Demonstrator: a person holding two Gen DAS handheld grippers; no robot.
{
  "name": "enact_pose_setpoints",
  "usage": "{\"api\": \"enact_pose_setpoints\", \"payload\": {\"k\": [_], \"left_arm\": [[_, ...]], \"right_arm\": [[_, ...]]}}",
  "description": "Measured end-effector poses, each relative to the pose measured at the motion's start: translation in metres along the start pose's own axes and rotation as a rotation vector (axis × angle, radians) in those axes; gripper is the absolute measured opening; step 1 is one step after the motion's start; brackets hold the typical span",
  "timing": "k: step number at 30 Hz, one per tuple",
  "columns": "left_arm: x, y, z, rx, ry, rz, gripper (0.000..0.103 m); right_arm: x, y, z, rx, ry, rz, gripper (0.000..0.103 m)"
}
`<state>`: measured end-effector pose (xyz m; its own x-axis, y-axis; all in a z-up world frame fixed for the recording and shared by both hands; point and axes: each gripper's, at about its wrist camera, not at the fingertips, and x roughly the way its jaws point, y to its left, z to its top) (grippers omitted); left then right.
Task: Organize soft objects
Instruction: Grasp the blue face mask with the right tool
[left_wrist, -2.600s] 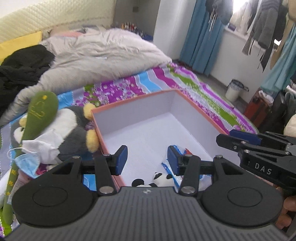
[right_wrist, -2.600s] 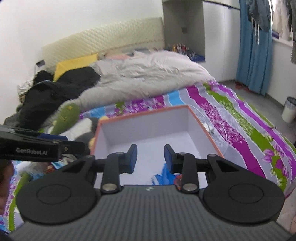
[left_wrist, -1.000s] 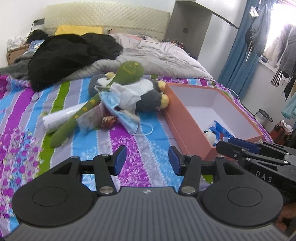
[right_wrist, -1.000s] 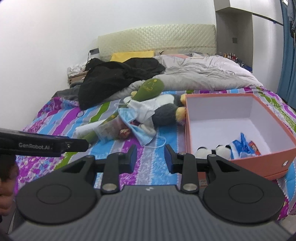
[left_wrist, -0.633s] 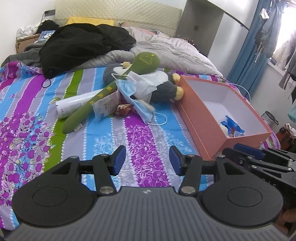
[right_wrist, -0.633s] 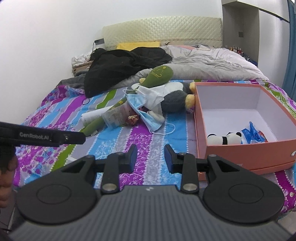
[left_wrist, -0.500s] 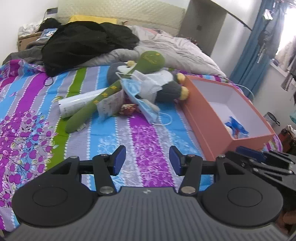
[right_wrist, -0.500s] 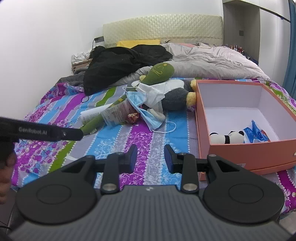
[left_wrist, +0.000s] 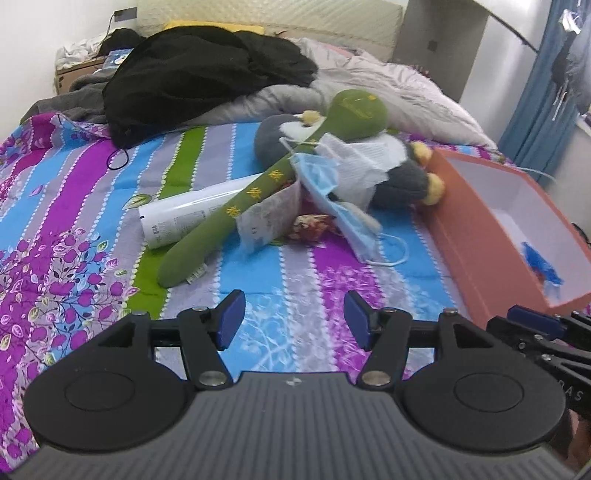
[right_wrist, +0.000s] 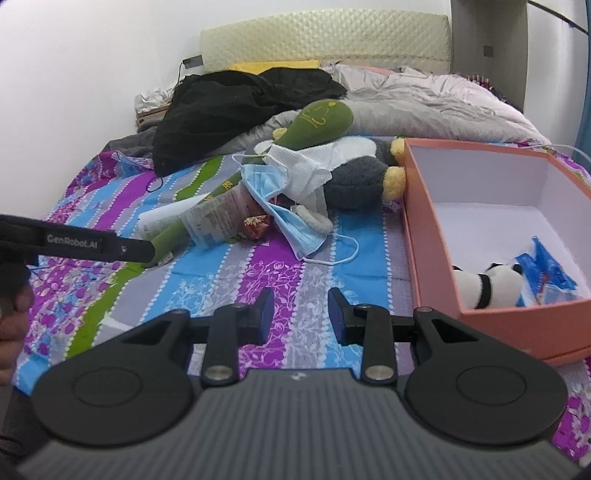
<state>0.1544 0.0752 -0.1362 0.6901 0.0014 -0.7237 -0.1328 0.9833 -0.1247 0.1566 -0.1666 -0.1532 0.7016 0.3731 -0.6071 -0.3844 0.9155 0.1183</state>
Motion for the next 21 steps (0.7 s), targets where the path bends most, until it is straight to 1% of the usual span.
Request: {"api": "enact_pose_setpoints", "payload": {"k": [2, 5, 11, 16, 21], "left_arm": [[0.012, 0.004, 0.003, -0.001, 0.002, 0.009, 0.065], [0.028, 0.011, 0.007, 0.003, 0.019, -0.007, 0.065], [0.06, 0.024, 0.016, 0.005, 0.04, 0.008, 0.065], [0.088, 0.035, 0.025, -0.007, 0.035, 0.035, 0.065], [0.11, 0.042, 0.036, -0.023, 0.022, 0.023, 0.065]], "right_arm": [[0.012, 0.0, 0.002, -0.003, 0.008, 0.002, 0.035], [0.033, 0.0, 0.006, -0.019, 0.025, -0.001, 0.035], [0.073, -0.001, 0.014, -0.04, 0.036, 0.005, 0.035], [0.109, 0.001, 0.017, -0.062, 0.056, 0.0, 0.035], [0.148, 0.005, 0.027, -0.119, 0.05, -0.014, 0.035]]}}
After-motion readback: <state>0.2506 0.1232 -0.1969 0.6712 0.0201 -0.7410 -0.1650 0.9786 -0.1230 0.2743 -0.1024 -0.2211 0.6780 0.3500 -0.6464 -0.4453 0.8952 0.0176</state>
